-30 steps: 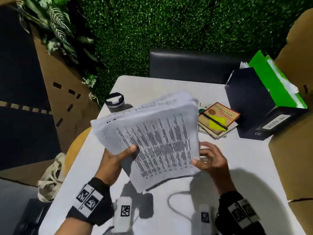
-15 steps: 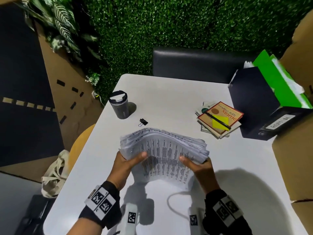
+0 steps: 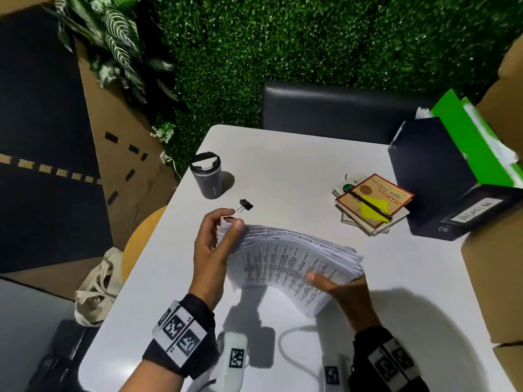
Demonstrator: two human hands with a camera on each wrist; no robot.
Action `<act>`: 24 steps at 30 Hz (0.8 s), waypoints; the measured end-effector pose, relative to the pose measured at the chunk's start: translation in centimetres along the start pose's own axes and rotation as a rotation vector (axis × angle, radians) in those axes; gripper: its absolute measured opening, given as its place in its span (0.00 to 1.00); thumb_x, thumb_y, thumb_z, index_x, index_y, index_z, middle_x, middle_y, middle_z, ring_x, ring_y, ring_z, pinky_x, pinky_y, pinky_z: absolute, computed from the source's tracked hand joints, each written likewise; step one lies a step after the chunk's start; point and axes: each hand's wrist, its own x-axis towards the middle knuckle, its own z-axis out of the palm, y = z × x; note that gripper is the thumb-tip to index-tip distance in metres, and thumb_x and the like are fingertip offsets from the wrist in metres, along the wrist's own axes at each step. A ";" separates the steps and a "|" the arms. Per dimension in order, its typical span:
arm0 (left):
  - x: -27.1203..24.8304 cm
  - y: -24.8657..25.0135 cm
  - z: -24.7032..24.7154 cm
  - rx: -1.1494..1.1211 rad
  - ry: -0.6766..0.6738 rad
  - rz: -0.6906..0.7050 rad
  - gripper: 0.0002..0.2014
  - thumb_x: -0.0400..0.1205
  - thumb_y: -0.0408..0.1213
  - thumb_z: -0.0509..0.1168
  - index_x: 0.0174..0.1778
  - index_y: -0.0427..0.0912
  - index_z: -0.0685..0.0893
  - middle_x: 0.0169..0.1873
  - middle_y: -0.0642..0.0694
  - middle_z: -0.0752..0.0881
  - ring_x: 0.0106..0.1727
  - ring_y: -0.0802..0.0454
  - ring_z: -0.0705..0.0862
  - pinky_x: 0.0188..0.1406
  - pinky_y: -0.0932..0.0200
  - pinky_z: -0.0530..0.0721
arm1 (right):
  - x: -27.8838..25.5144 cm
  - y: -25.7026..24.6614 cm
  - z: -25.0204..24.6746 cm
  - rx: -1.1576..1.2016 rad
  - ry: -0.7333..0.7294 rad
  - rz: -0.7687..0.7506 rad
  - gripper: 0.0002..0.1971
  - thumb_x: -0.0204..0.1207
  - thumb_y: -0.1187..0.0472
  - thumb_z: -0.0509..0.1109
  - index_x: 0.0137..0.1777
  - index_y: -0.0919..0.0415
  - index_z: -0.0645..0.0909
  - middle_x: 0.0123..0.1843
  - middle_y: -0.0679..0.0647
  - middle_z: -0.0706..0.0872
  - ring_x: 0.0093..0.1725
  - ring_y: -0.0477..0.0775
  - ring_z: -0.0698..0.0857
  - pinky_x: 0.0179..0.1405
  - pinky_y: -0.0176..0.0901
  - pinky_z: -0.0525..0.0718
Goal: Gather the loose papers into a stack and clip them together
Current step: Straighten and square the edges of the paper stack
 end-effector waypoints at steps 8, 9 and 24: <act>0.1 0.2 -0.2 0.052 0.006 0.025 0.13 0.77 0.43 0.69 0.56 0.46 0.81 0.51 0.32 0.83 0.53 0.52 0.83 0.55 0.53 0.79 | -0.2 -0.1 -0.3 0.071 0.001 0.042 0.40 0.34 0.42 0.87 0.50 0.57 0.86 0.47 0.54 0.93 0.50 0.55 0.90 0.52 0.50 0.87; 0.1 0.2 -0.4 0.042 -0.026 0.028 0.17 0.76 0.46 0.69 0.59 0.45 0.79 0.52 0.33 0.83 0.53 0.53 0.84 0.54 0.54 0.79 | -0.2 -0.1 -0.1 0.077 0.008 0.041 0.40 0.35 0.42 0.87 0.50 0.57 0.86 0.47 0.54 0.93 0.50 0.54 0.90 0.52 0.48 0.87; 0.0 -1.5 -1.7 0.105 -0.195 -0.041 0.10 0.70 0.32 0.76 0.44 0.48 0.90 0.45 0.47 0.90 0.50 0.54 0.88 0.49 0.65 0.83 | -0.3 -3.2 0.9 0.190 0.145 -0.084 0.25 0.53 0.51 0.80 0.51 0.61 0.86 0.47 0.57 0.92 0.51 0.54 0.90 0.58 0.48 0.83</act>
